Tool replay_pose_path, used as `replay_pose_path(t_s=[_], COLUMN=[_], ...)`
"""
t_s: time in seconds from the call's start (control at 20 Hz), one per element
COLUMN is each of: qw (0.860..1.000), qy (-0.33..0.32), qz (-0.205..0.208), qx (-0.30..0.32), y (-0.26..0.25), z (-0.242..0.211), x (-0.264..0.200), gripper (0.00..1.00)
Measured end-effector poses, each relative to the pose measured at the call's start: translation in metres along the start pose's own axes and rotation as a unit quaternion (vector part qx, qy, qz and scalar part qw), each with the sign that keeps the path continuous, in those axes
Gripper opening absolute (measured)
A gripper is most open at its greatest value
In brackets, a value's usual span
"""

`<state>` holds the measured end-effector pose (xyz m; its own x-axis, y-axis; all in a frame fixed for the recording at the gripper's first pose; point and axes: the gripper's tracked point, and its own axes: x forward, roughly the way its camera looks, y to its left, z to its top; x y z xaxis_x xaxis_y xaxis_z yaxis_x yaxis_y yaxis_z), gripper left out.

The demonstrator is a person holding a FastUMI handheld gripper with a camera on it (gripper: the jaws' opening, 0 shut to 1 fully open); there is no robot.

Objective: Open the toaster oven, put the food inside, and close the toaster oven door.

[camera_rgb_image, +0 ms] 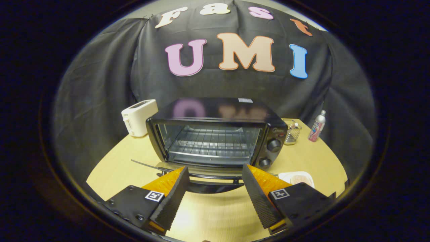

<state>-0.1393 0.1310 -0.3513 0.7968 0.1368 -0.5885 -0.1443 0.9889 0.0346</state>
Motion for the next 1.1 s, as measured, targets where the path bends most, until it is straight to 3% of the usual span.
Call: replay_pose_path(t_s=[0.65,1.1], qw=[0.993,0.991], qy=[0.107,0.106], qz=[-0.017,-0.028], qx=[0.055,0.070], y=[-0.004,-0.010], z=[-0.107,-0.096], x=[0.001,0.012], gripper=[0.99,0.98])
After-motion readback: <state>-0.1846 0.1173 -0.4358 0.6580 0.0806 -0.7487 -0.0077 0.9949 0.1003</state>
